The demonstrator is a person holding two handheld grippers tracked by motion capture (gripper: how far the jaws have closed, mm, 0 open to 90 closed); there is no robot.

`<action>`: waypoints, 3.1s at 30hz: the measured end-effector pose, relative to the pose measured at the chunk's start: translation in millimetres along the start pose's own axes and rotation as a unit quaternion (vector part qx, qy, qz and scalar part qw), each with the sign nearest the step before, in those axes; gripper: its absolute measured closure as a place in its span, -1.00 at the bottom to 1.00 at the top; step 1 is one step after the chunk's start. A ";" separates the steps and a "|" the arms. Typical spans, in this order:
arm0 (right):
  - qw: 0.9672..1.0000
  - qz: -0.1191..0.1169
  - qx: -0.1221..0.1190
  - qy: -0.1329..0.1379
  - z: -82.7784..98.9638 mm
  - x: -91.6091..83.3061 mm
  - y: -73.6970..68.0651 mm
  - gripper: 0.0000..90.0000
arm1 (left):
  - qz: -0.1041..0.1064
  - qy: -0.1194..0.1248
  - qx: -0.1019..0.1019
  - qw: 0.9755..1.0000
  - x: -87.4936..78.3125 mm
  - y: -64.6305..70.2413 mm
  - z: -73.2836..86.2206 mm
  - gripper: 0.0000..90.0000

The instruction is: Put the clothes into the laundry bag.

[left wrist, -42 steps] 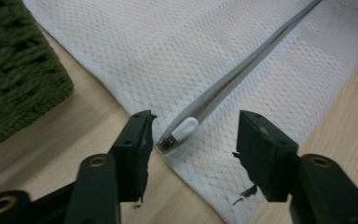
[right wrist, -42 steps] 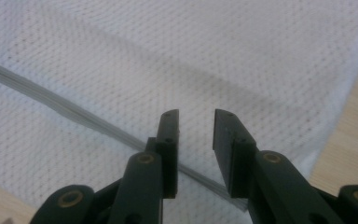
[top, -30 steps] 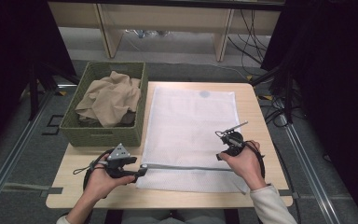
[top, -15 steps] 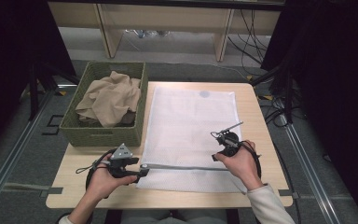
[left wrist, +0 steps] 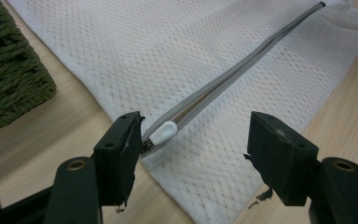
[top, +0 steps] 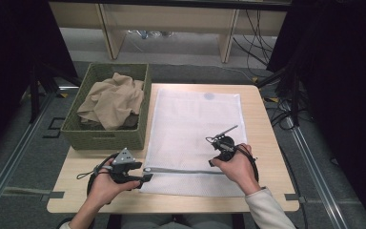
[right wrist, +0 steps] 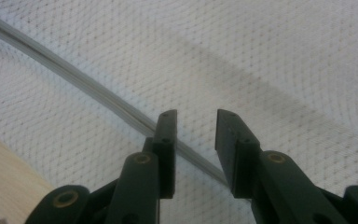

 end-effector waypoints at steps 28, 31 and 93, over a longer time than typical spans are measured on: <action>0.998 -0.029 -0.044 -0.024 -4.3 37.5 -24.0 0.49 | 0.003 0.006 -0.009 1.000 4.1 -0.4 1.9 -0.21; 0.998 -0.027 -0.042 -0.034 -5.0 40.3 -24.7 0.48 | 0.006 0.002 -0.006 1.000 4.2 -1.1 2.4 -0.21; 0.992 -0.030 -0.119 -0.024 -2.5 45.7 -36.0 0.33 | 0.005 -0.006 0.000 1.000 3.2 -3.0 3.1 -0.21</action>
Point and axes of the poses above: each handheld gripper's, and its own axes: x roughly forward along the jaws, z roughly out of its underside, y roughly to its right, the point moved 2 cm from there along x, roughly forward along the jaws, and after that the axes turned 11 degrees about y, right-handed, at the moved point
